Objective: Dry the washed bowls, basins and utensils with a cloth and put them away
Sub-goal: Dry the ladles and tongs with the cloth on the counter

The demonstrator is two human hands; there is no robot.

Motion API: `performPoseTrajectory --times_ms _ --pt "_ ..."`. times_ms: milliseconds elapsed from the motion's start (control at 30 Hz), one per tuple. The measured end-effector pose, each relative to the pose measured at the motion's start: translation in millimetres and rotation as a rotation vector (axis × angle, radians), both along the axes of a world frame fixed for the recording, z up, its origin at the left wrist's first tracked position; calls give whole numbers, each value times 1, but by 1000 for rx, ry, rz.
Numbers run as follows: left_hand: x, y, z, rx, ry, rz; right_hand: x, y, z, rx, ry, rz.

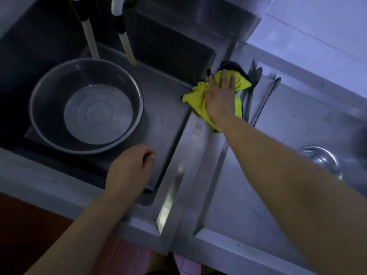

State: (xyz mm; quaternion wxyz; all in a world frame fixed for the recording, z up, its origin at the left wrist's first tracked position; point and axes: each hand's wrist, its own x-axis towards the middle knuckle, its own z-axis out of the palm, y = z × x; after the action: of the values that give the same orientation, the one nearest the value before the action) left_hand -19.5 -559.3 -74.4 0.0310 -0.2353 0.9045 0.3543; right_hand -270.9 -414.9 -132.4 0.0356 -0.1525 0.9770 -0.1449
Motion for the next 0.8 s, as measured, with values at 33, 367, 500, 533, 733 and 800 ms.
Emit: performPoseTrajectory --times_ms 33,367,500,533,733,800 --pt "-2 2 -1 -9 1 -12 -13 0 0 14 -8 -6" --pt "-4 13 6 -21 7 -18 132 30 -10 -311 -65 38" --pt "-16 33 11 -2 -9 -39 242 63 -16 -281 -61 117" --pt "-21 41 12 7 -12 -59 258 74 -20 -261 -74 105" --pt "-54 96 11 -26 -11 -220 270 161 -36 -9 -106 45" --pt "-67 115 11 -47 -8 -265 253 192 -37 41 -76 27"
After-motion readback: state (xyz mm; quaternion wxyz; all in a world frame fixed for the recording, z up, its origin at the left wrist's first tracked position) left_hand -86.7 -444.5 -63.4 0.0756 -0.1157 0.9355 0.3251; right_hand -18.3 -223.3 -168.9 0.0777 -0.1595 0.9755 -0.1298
